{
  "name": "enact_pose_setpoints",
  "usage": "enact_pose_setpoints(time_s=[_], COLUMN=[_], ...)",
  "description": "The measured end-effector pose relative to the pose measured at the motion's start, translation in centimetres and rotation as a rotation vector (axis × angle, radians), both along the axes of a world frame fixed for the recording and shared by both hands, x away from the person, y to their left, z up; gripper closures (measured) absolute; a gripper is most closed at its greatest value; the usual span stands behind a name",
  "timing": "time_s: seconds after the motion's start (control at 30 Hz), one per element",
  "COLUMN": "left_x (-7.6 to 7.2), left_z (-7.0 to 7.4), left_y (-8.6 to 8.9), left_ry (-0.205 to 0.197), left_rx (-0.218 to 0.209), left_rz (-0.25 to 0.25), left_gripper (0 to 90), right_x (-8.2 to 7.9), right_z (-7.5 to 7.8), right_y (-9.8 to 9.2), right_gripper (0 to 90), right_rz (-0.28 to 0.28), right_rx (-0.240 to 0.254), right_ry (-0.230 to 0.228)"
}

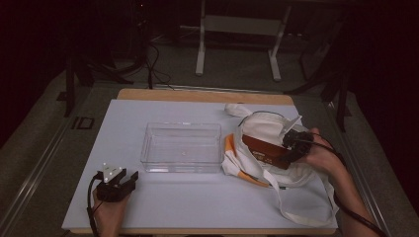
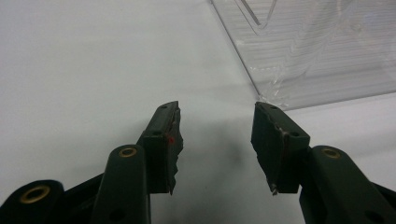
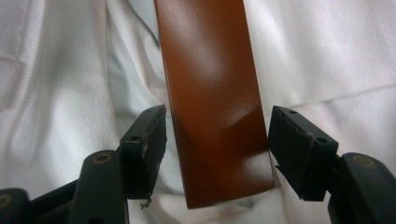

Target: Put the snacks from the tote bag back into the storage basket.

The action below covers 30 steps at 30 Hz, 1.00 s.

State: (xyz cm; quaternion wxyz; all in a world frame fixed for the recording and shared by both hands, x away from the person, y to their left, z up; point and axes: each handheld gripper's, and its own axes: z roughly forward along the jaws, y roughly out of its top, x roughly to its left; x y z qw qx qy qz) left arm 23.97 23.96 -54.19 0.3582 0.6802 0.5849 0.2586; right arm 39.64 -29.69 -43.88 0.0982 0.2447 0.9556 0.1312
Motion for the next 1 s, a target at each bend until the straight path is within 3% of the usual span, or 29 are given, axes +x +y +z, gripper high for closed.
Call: enact_pose_setpoints(time_s=[0.27, 0.7, 1.0], left_x=[0.0, 0.0, 0.0], left_z=[0.0, 0.0, 0.0], left_y=[0.0, 0.0, 0.0], left_ry=[0.000, 0.000, 0.001], left_rx=[0.000, 0.000, -0.002], left_rz=[0.000, 0.001, -0.001], left_gripper=[52.4, 52.3, 52.2], right_x=[0.5, 1.3, 2.2], right_z=[-0.2, -1.8, -3.3], right_y=[0.0, 0.0, 0.3], right_gripper=[34.9, 32.9, 36.4], right_rz=[0.008, 0.019, 0.015], right_rx=[-0.043, -0.101, -0.152], right_ry=[0.028, 0.142, 0.218])
